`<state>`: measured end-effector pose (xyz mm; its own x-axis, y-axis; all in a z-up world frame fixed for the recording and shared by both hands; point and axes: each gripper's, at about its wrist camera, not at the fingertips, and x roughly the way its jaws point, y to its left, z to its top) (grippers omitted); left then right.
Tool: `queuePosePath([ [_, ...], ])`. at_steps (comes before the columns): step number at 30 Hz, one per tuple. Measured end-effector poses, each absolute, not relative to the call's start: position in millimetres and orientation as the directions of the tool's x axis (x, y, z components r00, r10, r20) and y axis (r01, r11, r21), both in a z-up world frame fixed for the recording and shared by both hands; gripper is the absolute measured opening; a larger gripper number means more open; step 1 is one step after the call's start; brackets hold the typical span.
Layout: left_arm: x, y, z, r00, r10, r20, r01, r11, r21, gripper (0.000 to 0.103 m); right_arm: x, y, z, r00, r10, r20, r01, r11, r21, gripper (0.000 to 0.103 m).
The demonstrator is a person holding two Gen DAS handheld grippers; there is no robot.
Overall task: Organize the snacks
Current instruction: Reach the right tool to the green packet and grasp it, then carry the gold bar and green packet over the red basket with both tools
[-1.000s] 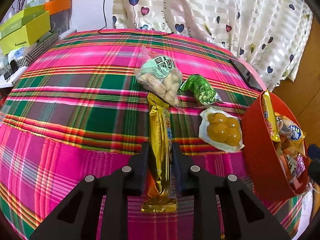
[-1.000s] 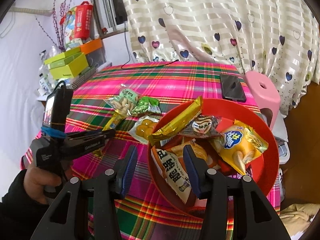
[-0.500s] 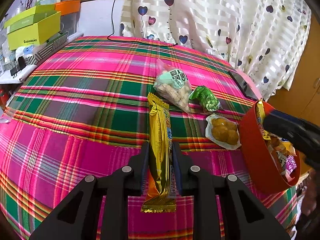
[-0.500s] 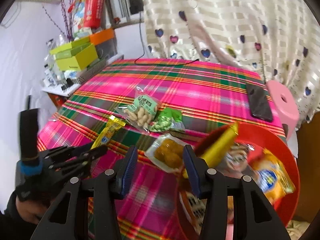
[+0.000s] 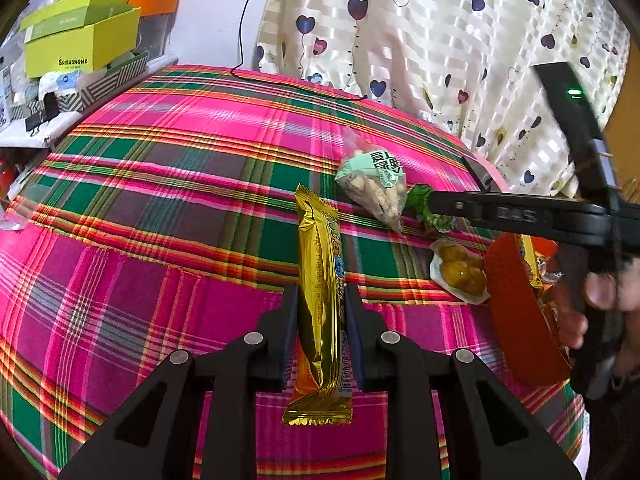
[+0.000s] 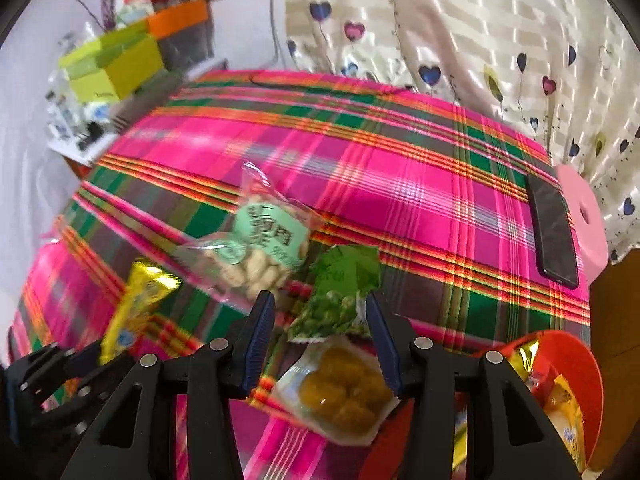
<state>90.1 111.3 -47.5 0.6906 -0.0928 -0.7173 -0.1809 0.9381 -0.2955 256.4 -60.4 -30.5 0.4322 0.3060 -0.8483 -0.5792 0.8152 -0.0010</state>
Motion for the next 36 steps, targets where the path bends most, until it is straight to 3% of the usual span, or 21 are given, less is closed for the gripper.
queuePosePath([
  [5,92,114,-53,0.683,-0.115,-0.722,-0.176,0.933,-0.315,0.024,272,-51,-45,0.409,0.246,-0.879,-0.561,0.827,-0.03,0.045],
  [8,93,115,-54,0.682,-0.121,-0.722,-0.175,0.931,-0.321,0.024,275,-51,-49,0.414,0.23,-0.881,-0.561,0.826,-0.048,0.029],
  [13,93,115,-55,0.683,-0.125,-0.72,-0.174,0.929,-0.326,0.023,272,-60,-44,0.408,0.28,-0.869,-0.565,0.825,0.001,0.023],
  [36,70,89,-12,0.735,-0.135,-0.665,-0.104,0.946,-0.307,0.023,166,-108,25,0.429,0.57,-0.701,-0.676,0.717,0.17,0.022],
])
